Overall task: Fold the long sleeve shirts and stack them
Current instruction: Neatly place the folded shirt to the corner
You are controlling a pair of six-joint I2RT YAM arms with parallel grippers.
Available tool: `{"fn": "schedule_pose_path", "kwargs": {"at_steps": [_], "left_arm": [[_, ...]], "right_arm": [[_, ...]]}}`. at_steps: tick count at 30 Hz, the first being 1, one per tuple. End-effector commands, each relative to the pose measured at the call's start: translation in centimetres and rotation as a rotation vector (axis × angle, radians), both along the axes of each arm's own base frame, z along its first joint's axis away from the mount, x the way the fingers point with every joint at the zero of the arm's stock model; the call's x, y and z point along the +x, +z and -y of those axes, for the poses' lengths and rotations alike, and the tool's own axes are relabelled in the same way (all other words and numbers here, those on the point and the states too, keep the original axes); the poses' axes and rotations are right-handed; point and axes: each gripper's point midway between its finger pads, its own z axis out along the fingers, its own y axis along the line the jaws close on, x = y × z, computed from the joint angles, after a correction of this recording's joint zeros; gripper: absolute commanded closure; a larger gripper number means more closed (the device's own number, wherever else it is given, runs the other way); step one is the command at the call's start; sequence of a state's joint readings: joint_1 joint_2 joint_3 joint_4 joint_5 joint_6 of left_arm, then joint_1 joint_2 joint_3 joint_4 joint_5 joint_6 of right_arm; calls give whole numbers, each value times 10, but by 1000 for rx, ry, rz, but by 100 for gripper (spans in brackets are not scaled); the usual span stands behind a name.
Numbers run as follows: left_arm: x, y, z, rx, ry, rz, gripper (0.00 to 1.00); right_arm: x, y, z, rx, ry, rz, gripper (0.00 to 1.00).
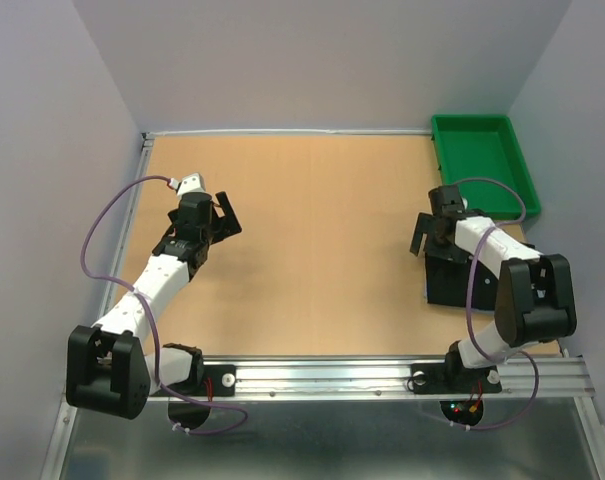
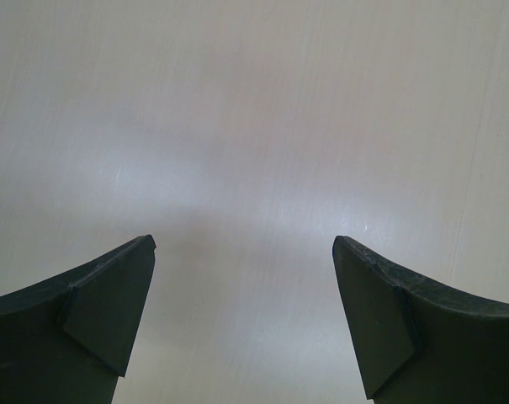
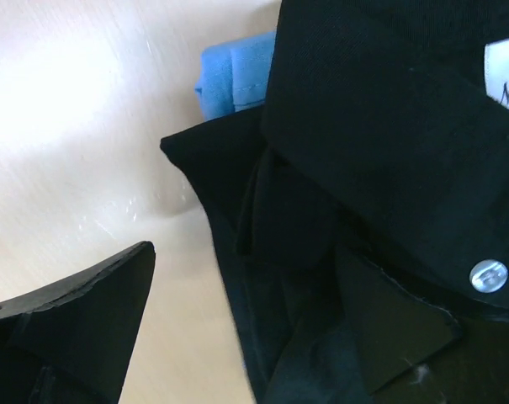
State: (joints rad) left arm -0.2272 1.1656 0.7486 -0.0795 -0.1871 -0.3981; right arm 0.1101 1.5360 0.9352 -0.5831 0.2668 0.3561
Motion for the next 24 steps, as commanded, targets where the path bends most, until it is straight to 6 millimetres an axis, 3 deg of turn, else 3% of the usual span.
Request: {"fn": "schedule_pose_path", "kwargs": {"at_steps": [1, 6, 8, 10, 11, 16, 24], "left_arm": [[5, 27, -1, -15, 6, 82, 2], [-1, 40, -5, -19, 25, 98, 2], [-5, 46, -5, -29, 27, 116, 2], [-8, 47, -7, -26, 31, 123, 2], [-9, 49, -10, -20, 40, 133, 2], [-17, 44, -15, -3, 50, 143, 2], [-16, 39, -15, -5, 50, 143, 2]], "right_arm": [[-11, 13, -12, 93, -19, 19, 8], [12, 67, -51, 291, 99, 190, 8], [14, 80, -60, 335, 129, 224, 8], [16, 94, -59, 334, 125, 272, 8], [18, 96, -49, 290, 92, 291, 8], [14, 93, -7, 107, -81, 321, 9], [20, 47, -16, 136, -71, 225, 9]]}}
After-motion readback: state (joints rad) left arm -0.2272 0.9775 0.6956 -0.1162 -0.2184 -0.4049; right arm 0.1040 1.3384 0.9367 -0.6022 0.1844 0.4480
